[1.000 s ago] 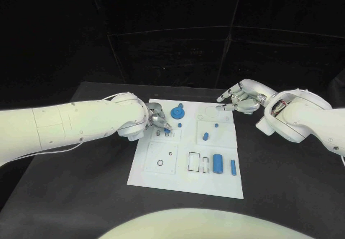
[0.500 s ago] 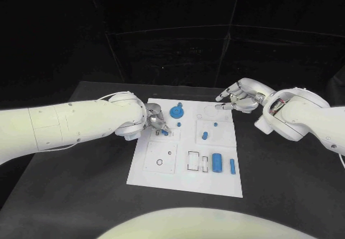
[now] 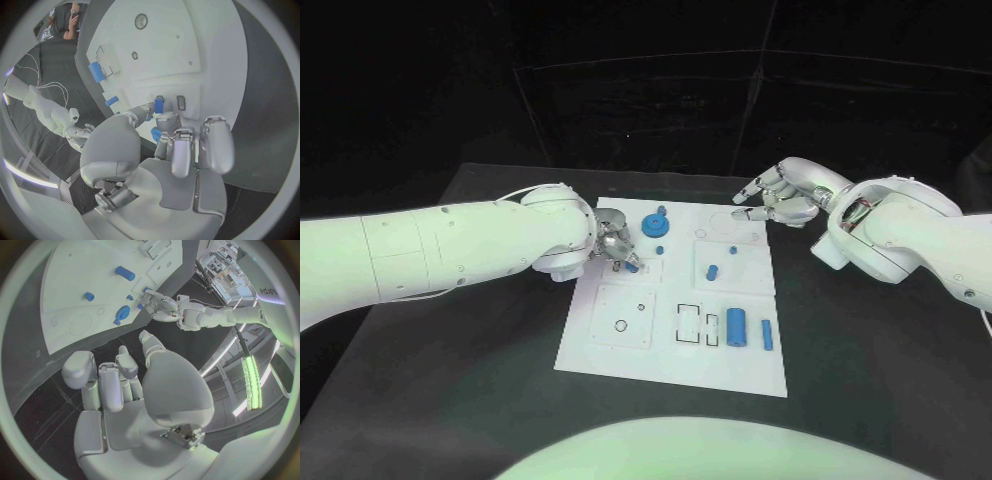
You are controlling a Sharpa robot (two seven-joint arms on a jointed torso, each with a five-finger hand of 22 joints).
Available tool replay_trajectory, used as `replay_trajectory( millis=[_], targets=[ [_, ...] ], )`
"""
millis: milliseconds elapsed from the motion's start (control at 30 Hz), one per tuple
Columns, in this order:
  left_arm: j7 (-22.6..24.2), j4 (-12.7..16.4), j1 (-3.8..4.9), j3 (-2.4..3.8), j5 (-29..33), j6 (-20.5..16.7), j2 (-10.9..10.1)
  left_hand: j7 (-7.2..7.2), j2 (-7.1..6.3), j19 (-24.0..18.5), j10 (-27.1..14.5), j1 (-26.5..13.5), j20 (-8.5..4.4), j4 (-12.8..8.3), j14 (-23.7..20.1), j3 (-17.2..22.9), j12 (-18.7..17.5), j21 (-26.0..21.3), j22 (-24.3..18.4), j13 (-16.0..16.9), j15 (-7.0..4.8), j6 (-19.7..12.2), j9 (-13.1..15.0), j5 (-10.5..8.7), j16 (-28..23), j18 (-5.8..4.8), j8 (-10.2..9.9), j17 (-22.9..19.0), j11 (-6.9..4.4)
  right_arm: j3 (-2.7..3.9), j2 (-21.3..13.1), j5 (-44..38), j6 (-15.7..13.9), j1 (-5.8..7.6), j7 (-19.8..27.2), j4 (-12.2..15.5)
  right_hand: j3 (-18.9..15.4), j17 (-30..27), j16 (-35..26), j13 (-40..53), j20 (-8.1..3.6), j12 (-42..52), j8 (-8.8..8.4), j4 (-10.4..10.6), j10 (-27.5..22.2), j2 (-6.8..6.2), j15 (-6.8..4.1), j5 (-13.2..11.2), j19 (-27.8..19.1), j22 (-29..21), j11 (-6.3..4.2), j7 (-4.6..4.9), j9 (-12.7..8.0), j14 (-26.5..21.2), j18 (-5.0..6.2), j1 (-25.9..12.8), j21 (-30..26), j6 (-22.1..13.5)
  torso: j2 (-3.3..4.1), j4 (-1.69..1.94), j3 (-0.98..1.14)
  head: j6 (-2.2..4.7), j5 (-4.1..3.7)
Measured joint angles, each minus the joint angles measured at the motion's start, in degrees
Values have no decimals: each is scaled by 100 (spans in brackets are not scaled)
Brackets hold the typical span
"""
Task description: Assemble the parts on the task board
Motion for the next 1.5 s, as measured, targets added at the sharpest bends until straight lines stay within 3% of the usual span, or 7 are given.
replay_trajectory(
  millis=[500, 667, 1067, 1367, 1500],
  targets=[
    [-2, 17, 4, 5, -33, 137, -14, -30, 3, 0, 51, 0, 0, 38, 0, 50, 66, 29, 63, 61, 0, 52, 4, 94, 0, 0, 28, 0, -12, 0, 14, 0, 33, 0, 11, -20, 0, 0, 0, 0, 0, 0, 0, 0, 0, 0, 0, 0, 0, 1, 0, 0, 0, 0, 0, 0, 0, 0, -2, 1, -3, -3, -6],
    [-1, 0, 4, 5, -6, 165, -13, -66, 144, 0, 94, -147, 0, 128, 4, 140, 112, 54, 107, 105, -4, 104, 22, 99, 0, 0, 49, 0, -11, 0, 23, 0, 37, 0, 14, -25, -16, -9, -25, -10, 0, 0, 0, -16, 0, 0, 0, 0, 0, -9, 0, 0, 0, 0, 0, 0, -24, 0, -2, 1, -3, -5, -2],
    [0, -170, 7, 5, 76, 253, 104, -111, 242, 0, 152, -406, -41, 205, -1, 222, 162, 88, 154, 153, -41, 155, 67, 99, 0, 0, 64, 0, -68, 0, 37, 0, 42, -1, 18, -35, -16, -9, -25, -9, 0, 0, 0, -16, 0, 0, 0, 0, 0, -9, 0, 0, 0, 0, 0, 0, -24, 0, -1, 2, 4, -31, 3],
    [1, -303, 13, 6, 114, 341, 199, -135, 241, 0, 165, -566, -41, 76, -1, 360, 200, 128, 212, 198, -41, 193, 71, 95, 0, -1, 64, 0, -79, 0, 63, 0, 51, -1, 17, -53, -16, -57, -51, -45, 0, -25, 0, -16, -21, 23, 0, 23, 0, -63, -21, 0, 0, 0, 0, 23, -47, 0, -1, 2, 5, -37, -12],
    [-1, -331, 16, 7, 118, 376, 217, -143, 228, 0, 165, -670, -40, -97, 18, 471, 224, 133, 231, 218, -60, 207, 75, 93, 0, -1, 67, 0, -78, 0, 79, 0, 56, -1, 17, -63, -16, -74, -51, -54, 0, -51, 0, -16, -21, 23, 0, 23, 0, -68, -21, 0, 0, 0, 0, 23, -47, 0, -1, -3, 8, -38, -23]
  ],
)
